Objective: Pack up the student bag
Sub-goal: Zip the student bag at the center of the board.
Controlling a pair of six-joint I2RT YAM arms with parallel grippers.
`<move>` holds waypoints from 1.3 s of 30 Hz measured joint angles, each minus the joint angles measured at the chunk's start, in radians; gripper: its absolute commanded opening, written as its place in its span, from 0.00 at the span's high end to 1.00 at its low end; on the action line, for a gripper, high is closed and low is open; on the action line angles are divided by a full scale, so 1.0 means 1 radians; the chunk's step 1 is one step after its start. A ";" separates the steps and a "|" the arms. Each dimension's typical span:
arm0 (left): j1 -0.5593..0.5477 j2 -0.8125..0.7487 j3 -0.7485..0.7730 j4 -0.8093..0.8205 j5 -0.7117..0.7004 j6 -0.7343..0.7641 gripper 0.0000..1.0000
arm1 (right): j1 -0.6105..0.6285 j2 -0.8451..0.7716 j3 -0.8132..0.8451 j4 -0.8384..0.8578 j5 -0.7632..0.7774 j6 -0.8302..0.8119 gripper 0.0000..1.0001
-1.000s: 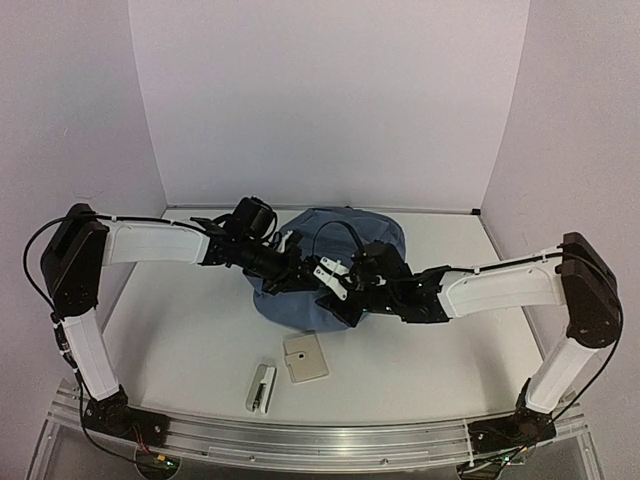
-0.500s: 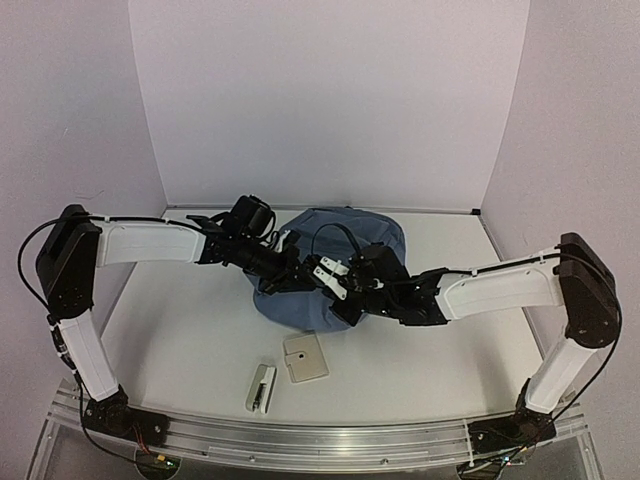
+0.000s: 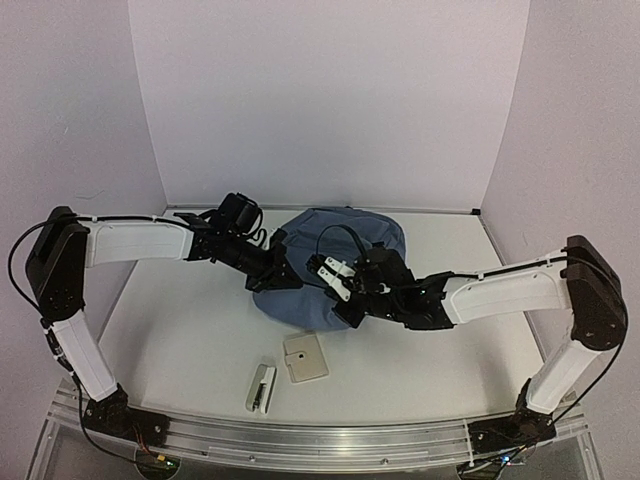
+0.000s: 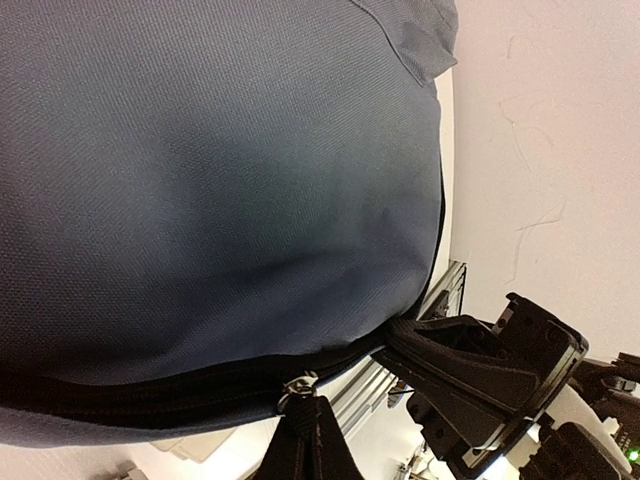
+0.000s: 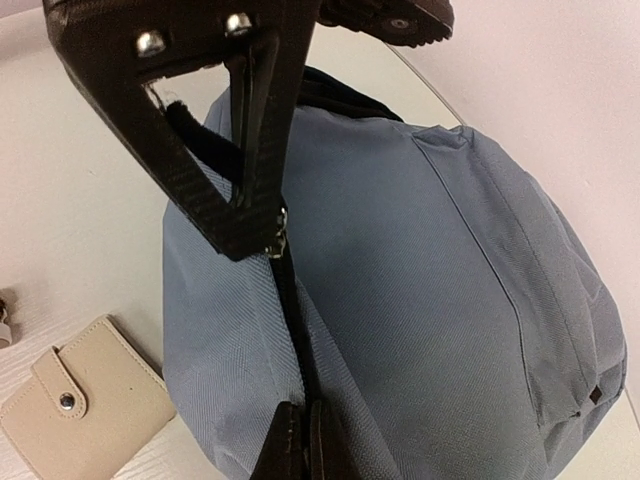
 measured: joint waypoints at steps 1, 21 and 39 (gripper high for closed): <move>0.006 -0.010 -0.004 -0.005 0.001 0.006 1.00 | 0.000 -0.005 -0.003 0.001 0.000 0.003 1.00; 0.229 -0.086 -0.065 -0.124 0.091 0.161 1.00 | 0.013 -0.027 -0.023 0.015 0.000 0.031 1.00; 0.318 -0.044 -0.061 -0.092 0.198 0.219 1.00 | 0.024 -0.079 -0.052 -0.001 0.008 0.090 0.53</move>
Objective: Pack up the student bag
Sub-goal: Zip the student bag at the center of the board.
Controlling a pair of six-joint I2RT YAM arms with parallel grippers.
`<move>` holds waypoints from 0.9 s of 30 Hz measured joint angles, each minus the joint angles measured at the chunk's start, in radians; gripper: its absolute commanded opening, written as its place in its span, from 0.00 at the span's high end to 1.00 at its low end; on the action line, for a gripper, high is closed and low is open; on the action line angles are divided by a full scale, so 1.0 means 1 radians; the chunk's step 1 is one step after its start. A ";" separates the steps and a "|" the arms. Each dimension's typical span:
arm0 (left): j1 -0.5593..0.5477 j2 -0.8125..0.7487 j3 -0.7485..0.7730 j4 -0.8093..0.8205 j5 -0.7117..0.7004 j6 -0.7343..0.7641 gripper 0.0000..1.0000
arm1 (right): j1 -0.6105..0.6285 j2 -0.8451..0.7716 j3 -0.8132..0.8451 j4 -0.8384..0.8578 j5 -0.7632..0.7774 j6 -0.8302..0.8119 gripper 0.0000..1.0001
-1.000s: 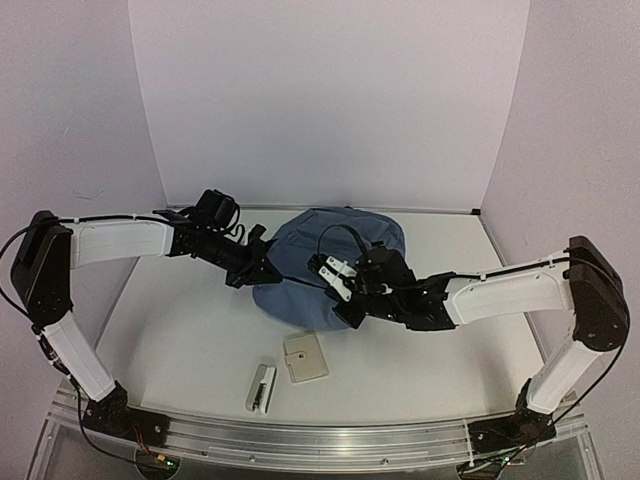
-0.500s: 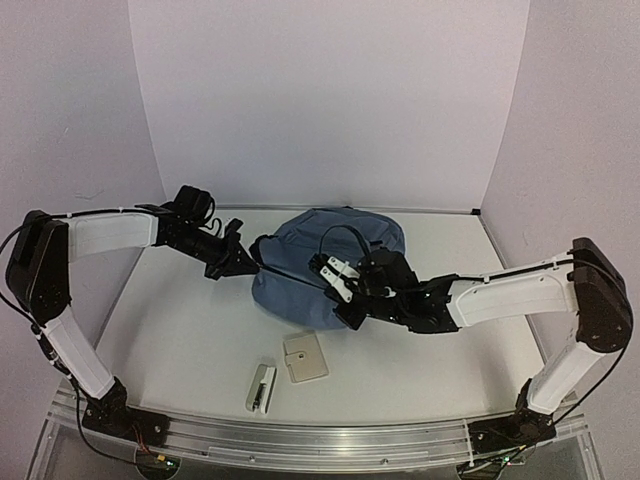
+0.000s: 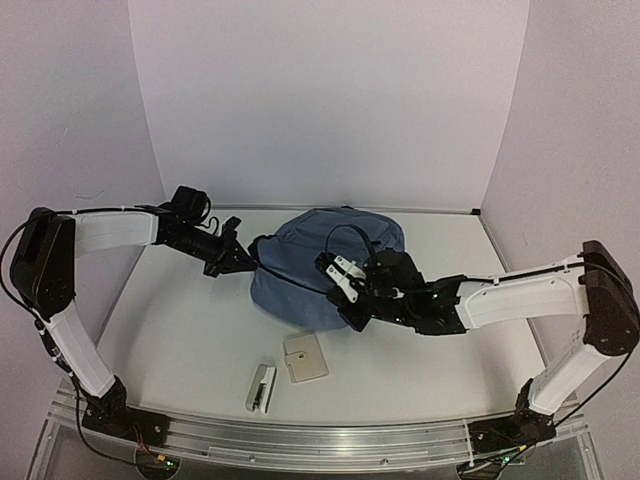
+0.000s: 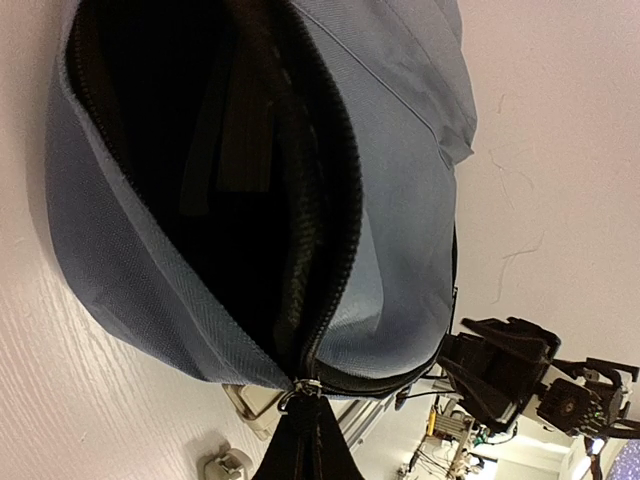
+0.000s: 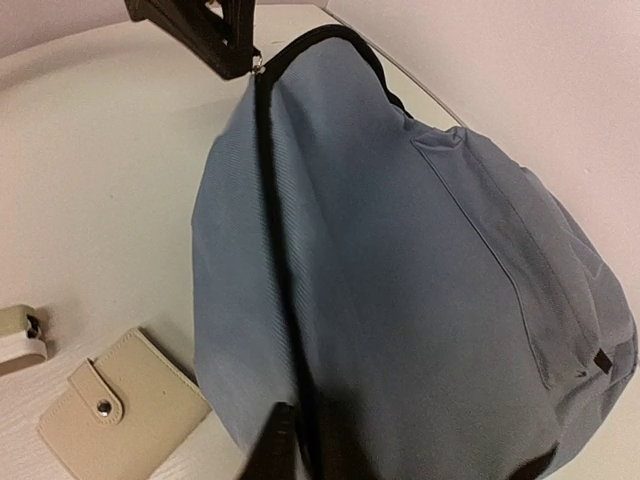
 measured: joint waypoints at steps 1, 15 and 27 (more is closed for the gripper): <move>-0.001 0.000 0.000 0.004 -0.011 0.001 1.00 | 0.000 -0.019 -0.003 -0.017 0.000 0.009 0.49; -0.151 -0.054 -0.070 0.107 -0.079 -0.072 1.00 | 0.052 0.087 0.261 -0.084 -0.007 0.002 0.31; -0.162 -0.080 -0.082 0.128 -0.094 -0.097 1.00 | 0.074 0.330 0.407 -0.134 0.001 -0.046 0.34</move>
